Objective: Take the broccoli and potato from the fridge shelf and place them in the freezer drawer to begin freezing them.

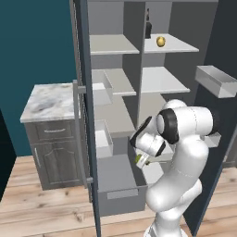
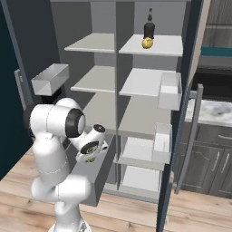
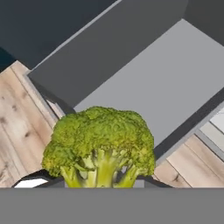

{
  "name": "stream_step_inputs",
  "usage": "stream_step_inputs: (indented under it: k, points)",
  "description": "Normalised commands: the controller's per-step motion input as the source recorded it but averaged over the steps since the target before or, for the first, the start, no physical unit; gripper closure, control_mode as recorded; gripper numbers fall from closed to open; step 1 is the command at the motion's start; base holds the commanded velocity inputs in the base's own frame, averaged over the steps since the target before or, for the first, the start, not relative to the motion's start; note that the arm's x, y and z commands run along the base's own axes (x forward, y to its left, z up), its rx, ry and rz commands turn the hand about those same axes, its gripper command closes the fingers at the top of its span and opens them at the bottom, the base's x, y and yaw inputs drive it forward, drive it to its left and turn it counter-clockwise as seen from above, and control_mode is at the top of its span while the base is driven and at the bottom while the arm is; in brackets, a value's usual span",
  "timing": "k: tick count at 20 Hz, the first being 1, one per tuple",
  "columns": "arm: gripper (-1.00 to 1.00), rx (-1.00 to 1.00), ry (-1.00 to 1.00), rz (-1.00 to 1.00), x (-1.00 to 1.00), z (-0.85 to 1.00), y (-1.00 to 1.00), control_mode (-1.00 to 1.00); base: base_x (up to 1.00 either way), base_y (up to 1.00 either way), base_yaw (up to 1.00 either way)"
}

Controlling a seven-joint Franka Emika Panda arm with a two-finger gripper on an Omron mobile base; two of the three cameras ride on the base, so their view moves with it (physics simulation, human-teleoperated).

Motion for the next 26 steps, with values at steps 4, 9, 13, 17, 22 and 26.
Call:
stream_step_inputs:
  k: [4, 9, 13, 17, 22, 26]
  points:
    - [1.0, 0.0, 0.0, 0.22, 0.31, -0.52, 0.26, -1.0, 0.0, 0.0, 0.0]
    - [1.0, 0.0, 0.04, 0.2, 0.44, -0.35, 0.33, -1.0, 0.0, 0.0, 0.0]
    - [1.0, 0.0, 0.04, 0.21, 0.52, -0.39, 0.12, -1.0, 0.0, 0.0, 0.0]
    - [1.0, 0.02, 0.02, 0.2, 0.46, -0.35, 0.0, -1.0, 0.0, 0.0, 0.0]
    - [1.0, 0.02, 0.02, 0.17, 0.36, -0.29, 0.06, -1.0, 0.0, 0.0, 0.0]
    - [1.0, 0.0, 0.07, 0.07, 0.13, -0.31, 0.2, -1.0, 0.0, 0.0, 0.0]
